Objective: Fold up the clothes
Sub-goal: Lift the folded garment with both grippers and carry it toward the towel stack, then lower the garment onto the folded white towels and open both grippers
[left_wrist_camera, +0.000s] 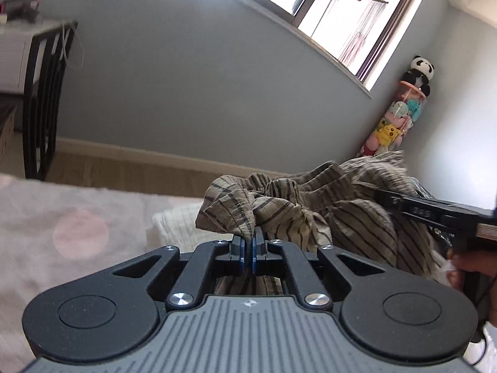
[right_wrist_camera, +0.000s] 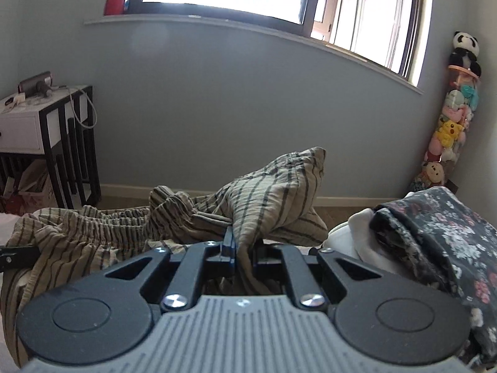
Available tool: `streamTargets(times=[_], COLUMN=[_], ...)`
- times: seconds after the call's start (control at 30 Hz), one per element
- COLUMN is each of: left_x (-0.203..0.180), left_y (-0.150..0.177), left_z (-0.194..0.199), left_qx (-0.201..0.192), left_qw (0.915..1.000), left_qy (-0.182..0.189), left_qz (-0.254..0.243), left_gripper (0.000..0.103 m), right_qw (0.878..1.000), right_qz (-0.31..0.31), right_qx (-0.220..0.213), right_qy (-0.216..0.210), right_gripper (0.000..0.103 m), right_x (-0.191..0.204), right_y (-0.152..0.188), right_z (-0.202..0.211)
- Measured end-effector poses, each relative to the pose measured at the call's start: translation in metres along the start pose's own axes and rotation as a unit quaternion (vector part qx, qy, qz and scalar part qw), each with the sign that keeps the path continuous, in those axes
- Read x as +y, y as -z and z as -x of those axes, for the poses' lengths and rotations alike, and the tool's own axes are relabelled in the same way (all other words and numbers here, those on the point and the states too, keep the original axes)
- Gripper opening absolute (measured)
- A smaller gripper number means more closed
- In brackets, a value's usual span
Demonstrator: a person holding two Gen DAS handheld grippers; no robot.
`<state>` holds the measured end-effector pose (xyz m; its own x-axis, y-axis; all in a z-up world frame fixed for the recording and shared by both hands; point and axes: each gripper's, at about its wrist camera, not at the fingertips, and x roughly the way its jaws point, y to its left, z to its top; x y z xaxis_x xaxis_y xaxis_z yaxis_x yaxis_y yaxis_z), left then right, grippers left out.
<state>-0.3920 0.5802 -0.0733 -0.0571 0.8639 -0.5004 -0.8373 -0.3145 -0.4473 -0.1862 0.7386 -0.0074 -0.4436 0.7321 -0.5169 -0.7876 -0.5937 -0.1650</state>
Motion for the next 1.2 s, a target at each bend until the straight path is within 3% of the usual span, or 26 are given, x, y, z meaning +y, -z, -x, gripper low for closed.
streamTargets(times=[0.27,0.33,0.47,0.6,0.67,0.7,0.73,0.77,0.83,0.97,1.07,1.2], left_x=[0.013,0.016,0.018,0.018,0.018,0.017,0.016,0.014,0.007,-0.007,-0.012,-0.013], left_y=[0.008,0.007,-0.001,-0.010,-0.012,-0.012,-0.012,-0.010,-0.004,0.014,0.029,0.043], left_z=[-0.013,-0.011,0.004,0.022,0.027,0.026,0.026,0.024,0.020,0.005,-0.013,-0.031], left_qx=[0.013,0.012,-0.019,-0.050,-0.054,-0.048,-0.042,-0.036,-0.025,0.017,0.048,0.078], left_qw=[0.9997,0.9997,0.9995,0.9984,0.9984,0.9988,0.9990,0.9990,0.9989,0.9969,0.9912,0.9851], left_qy=[-0.021,-0.022,-0.023,-0.026,-0.015,-0.001,0.012,0.023,0.023,-0.007,-0.045,-0.067], left_qz=[-0.001,0.007,0.006,-0.002,-0.007,-0.007,-0.008,-0.012,-0.031,-0.076,-0.114,-0.138], left_gripper=[0.007,0.011,0.034,0.038,0.034,0.028,0.021,0.020,0.019,0.018,0.017,0.017], right_qw=[0.999,0.999,0.999,0.998,0.999,0.999,0.999,0.999,0.999,0.998,0.996,0.992], right_qz=[-0.012,-0.021,-0.028,-0.023,-0.034,-0.040,-0.042,-0.041,-0.042,-0.063,-0.088,-0.120], right_qx=[0.051,0.049,0.039,0.015,0.007,0.003,0.002,0.006,0.012,0.024,0.028,0.033], right_qy=[-0.001,0.008,0.025,0.049,0.039,0.034,0.029,0.020,0.005,0.008,0.011,0.016], right_gripper=[0.015,0.027,0.040,0.048,0.045,0.040,0.027,0.023,0.022,0.023,0.022,0.020], right_x=[-0.013,-0.017,-0.021,-0.022,-0.023,-0.023,-0.022,-0.020,-0.017,-0.015,-0.021,-0.030], right_y=[0.025,0.025,0.017,0.003,0.002,0.001,0.002,0.007,0.021,0.053,0.069,0.091], right_z=[-0.062,-0.062,-0.054,-0.022,-0.006,0.002,0.008,0.012,0.016,0.004,-0.012,-0.034])
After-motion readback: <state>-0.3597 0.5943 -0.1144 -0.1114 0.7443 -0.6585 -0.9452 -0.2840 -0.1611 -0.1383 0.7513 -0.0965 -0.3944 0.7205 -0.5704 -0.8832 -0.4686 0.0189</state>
